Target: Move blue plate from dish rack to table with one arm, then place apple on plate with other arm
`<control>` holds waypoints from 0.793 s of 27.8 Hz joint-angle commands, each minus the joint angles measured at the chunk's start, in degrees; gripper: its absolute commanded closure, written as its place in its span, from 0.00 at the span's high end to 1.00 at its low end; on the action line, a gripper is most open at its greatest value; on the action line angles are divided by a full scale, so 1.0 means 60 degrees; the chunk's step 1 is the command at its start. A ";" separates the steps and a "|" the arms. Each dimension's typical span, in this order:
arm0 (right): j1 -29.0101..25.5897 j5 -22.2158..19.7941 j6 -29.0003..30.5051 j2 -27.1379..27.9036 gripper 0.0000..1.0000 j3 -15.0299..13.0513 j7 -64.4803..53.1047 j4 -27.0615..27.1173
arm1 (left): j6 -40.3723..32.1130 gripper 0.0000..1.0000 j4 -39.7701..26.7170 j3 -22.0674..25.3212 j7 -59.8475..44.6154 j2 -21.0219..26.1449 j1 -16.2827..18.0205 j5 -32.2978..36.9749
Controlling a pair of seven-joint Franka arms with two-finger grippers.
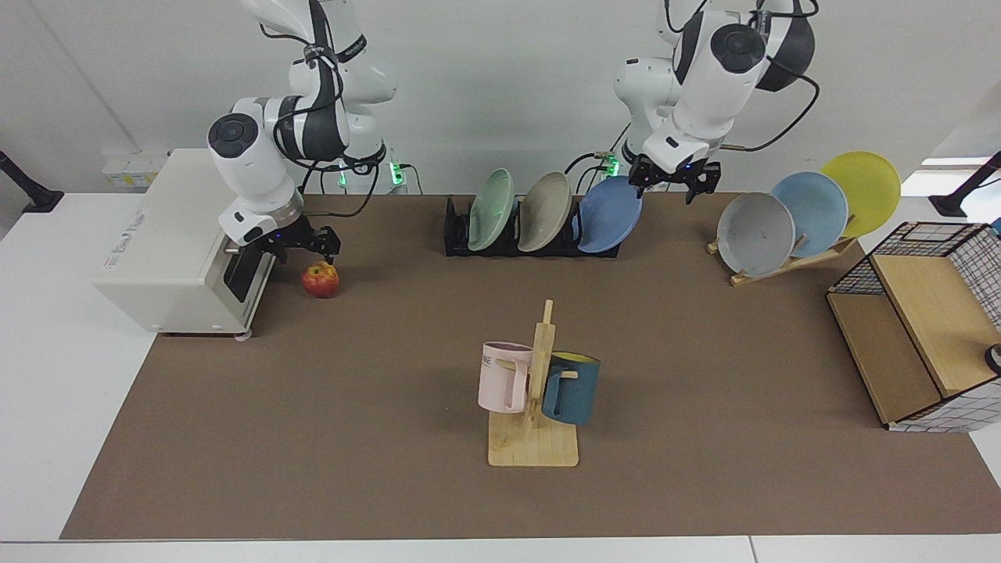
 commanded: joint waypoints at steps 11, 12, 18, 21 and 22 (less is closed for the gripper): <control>-0.0304 -0.0255 0.1113 0.0451 1.00 0.0080 -0.0054 -0.0801 | 0.0966 0.99 -0.2472 0.0116 -0.0148 -0.0898 -0.0625 -0.0147; -0.0304 -0.0255 0.1187 0.0495 1.00 0.0080 -0.0054 -0.0816 | 0.0995 0.99 -0.2545 0.0087 -0.0148 -0.0898 -0.0654 -0.0147; -0.0290 -0.0255 0.1480 0.0846 1.00 0.0080 -0.0025 -0.0874 | 0.1156 0.94 -0.2809 0.0072 -0.0192 -0.0869 -0.0859 -0.0337; -0.0290 -0.0255 0.1670 0.1037 1.00 0.0080 0.0004 -0.0918 | 0.1347 0.83 -0.2898 0.0057 -0.0221 -0.0840 -0.0874 -0.0337; -0.0290 -0.0255 0.1743 0.1095 1.00 0.0080 0.0004 -0.0933 | 0.1362 0.77 -0.2898 0.0057 -0.0222 -0.0825 -0.0874 -0.0337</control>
